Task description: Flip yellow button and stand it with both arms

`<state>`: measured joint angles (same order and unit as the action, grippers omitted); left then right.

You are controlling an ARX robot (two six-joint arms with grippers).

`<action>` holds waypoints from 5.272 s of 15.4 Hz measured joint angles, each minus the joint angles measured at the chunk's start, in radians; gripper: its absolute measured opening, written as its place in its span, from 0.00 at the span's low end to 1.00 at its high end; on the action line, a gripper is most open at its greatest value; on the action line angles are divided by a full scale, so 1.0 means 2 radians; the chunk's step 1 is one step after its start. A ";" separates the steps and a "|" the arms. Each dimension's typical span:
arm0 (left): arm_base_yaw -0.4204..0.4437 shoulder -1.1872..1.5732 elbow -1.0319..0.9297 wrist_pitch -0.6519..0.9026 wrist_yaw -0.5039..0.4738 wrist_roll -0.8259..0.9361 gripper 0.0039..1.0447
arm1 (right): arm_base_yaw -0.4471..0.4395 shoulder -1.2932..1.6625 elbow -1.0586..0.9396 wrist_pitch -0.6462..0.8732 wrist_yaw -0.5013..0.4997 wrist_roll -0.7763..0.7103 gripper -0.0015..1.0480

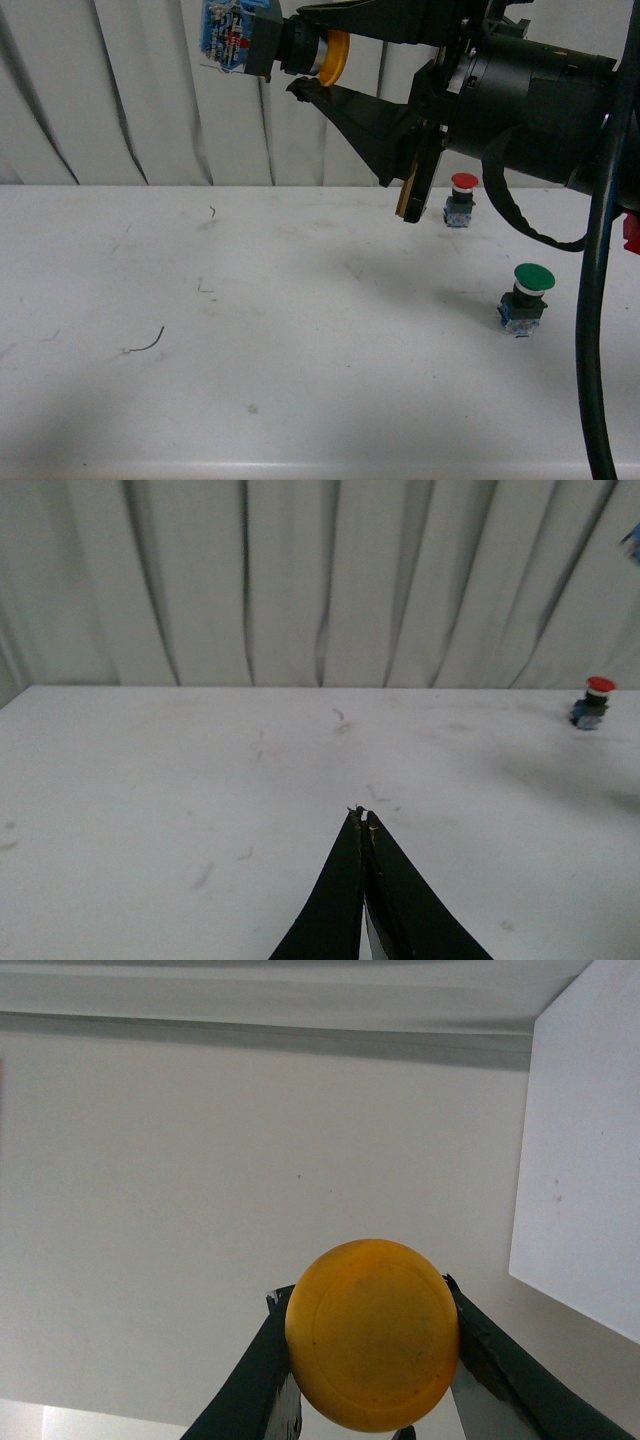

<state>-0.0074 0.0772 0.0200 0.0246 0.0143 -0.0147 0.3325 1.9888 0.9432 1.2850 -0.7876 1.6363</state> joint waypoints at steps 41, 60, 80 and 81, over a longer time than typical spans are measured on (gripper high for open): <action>0.004 -0.034 -0.005 -0.014 -0.007 0.001 0.94 | -0.117 0.136 0.300 -0.622 0.475 -0.770 0.34; 0.004 -0.034 -0.005 -0.014 -0.007 0.001 0.94 | -0.088 0.199 0.353 -0.657 0.507 -0.759 0.34; 0.004 -0.034 -0.005 -0.014 -0.007 0.001 0.94 | -0.093 0.185 0.336 -0.633 0.467 -0.746 0.94; 0.004 -0.034 -0.005 -0.014 -0.007 0.001 0.94 | -0.095 0.168 0.321 -0.618 0.457 -0.743 0.94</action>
<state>-0.0002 0.0090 0.0097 -0.0036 -0.0002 -0.0135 0.1425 2.3245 1.5845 0.0498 0.1257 0.1497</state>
